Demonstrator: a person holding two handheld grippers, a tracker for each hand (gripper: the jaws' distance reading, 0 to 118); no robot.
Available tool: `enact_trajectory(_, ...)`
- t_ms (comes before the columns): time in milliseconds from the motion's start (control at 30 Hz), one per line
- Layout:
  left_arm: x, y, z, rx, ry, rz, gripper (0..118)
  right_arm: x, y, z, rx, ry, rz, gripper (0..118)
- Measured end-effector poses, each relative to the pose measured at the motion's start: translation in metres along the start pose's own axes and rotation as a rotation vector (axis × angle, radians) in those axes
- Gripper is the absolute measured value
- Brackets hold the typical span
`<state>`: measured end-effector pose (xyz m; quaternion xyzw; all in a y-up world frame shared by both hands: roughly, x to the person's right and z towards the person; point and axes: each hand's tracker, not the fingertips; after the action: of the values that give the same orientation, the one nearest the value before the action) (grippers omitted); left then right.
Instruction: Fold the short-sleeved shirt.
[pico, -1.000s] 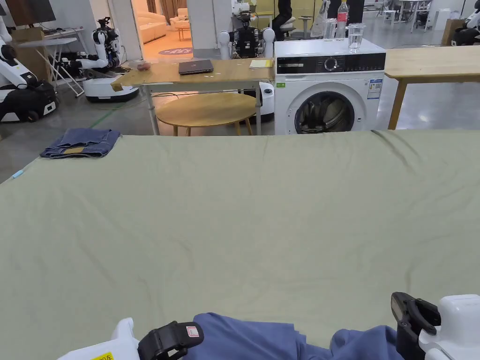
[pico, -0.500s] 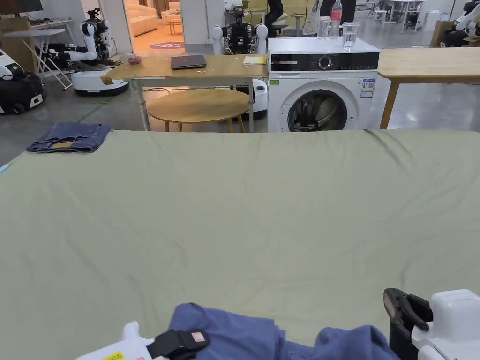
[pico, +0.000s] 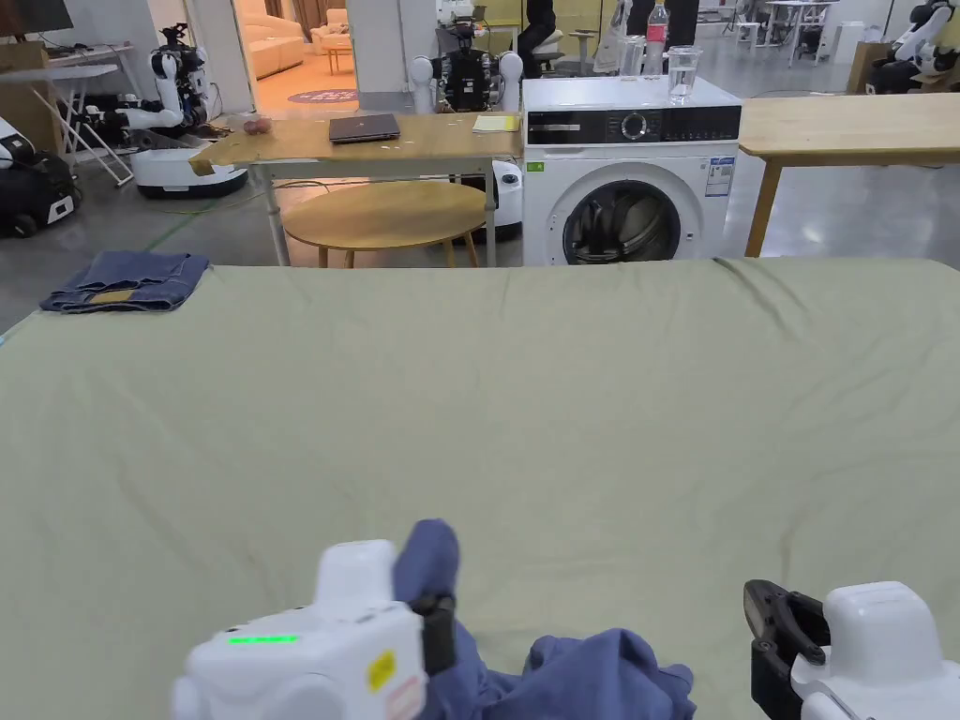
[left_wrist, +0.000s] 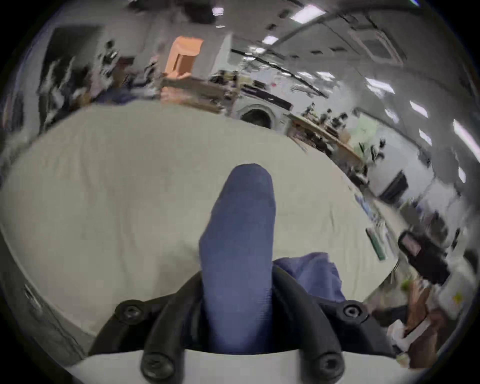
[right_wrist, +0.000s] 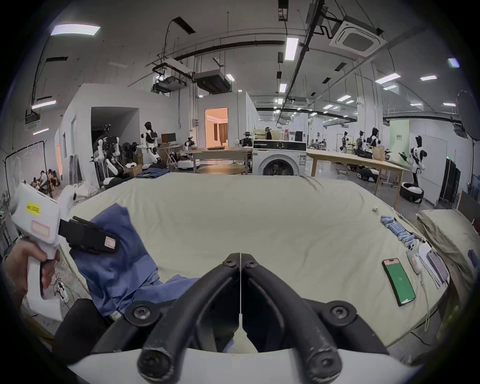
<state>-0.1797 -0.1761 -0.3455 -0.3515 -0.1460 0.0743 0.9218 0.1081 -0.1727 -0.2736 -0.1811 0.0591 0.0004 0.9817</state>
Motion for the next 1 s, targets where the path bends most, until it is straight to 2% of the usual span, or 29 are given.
enact_trajectory(100, 0.064, -0.019, -0.024, -0.016, 0.017, -0.178, 10, 0.006, -0.004, 0.005, 0.006, -0.029, 0.016, 0)
enact_trajectory(200, 0.106, -0.044, -0.058, -0.123, -0.010, -0.282, 10, 0.014, -0.008, 0.007, -0.002, -0.037, 0.005, 0)
enact_trajectory(333, 0.118, -0.068, -0.086, -0.158, 0.035, -0.363, 10, 0.023, -0.012, 0.012, -0.005, -0.050, -0.010, 0)
enact_trajectory(367, 0.114, -0.069, -0.088, -0.159, 0.029, -0.354, 17, 0.024, -0.012, 0.013, -0.005, -0.051, -0.013, 0)
enact_trajectory(400, 0.108, -0.063, -0.084, -0.160, 0.013, -0.340, 31, 0.026, -0.012, 0.014, -0.005, -0.052, -0.013, 0)
enact_trajectory(433, 0.102, -0.059, -0.076, -0.152, -0.042, -0.304, 50, 0.027, -0.013, 0.014, -0.002, -0.055, -0.009, 0)
enact_trajectory(467, 0.095, -0.051, -0.065, -0.117, -0.135, -0.239, 77, 0.027, -0.013, 0.015, 0.002, -0.061, -0.002, 0)
enact_trajectory(600, 0.072, -0.014, -0.012, -0.008, -0.307, -0.098, 98, 0.031, -0.013, 0.012, 0.001, -0.057, -0.015, 0)
enact_trajectory(667, 0.056, -0.002, 0.001, 0.038, -0.344, -0.037, 99, 0.031, -0.014, 0.011, 0.001, -0.056, -0.021, 0)
enact_trajectory(733, 0.036, -0.001, -0.001, 0.036, -0.321, 0.044, 99, 0.031, -0.015, 0.011, -0.001, -0.049, -0.029, 0)
enact_trajectory(767, 0.025, -0.003, -0.009, -0.004, -0.289, 0.079, 98, 0.030, -0.016, 0.011, -0.002, -0.048, -0.032, 0)
enact_trajectory(800, 0.019, -0.007, -0.021, -0.071, -0.293, 0.098, 87, 0.031, -0.017, 0.011, -0.004, -0.046, -0.036, 0)
enact_trajectory(833, 0.014, -0.014, -0.028, -0.113, -0.329, 0.128, 62, 0.031, -0.017, 0.011, -0.006, -0.045, -0.040, 0)
enact_trajectory(867, 0.010, -0.023, -0.037, -0.160, -0.392, 0.178, 17, 0.031, -0.018, 0.011, -0.009, -0.043, -0.044, 0)
enact_trajectory(900, 0.009, -0.034, -0.043, -0.200, -0.450, 0.217, 3, 0.031, -0.018, 0.011, -0.011, -0.042, -0.046, 0)
enact_trajectory(967, 0.022, -0.055, -0.058, -0.299, -0.573, 0.249, 3, 0.033, -0.020, 0.011, -0.018, -0.044, -0.047, 0)
enact_trajectory(1000, 0.030, -0.064, -0.064, -0.329, -0.585, 0.234, 3, 0.034, -0.021, 0.011, -0.021, -0.045, -0.049, 0)
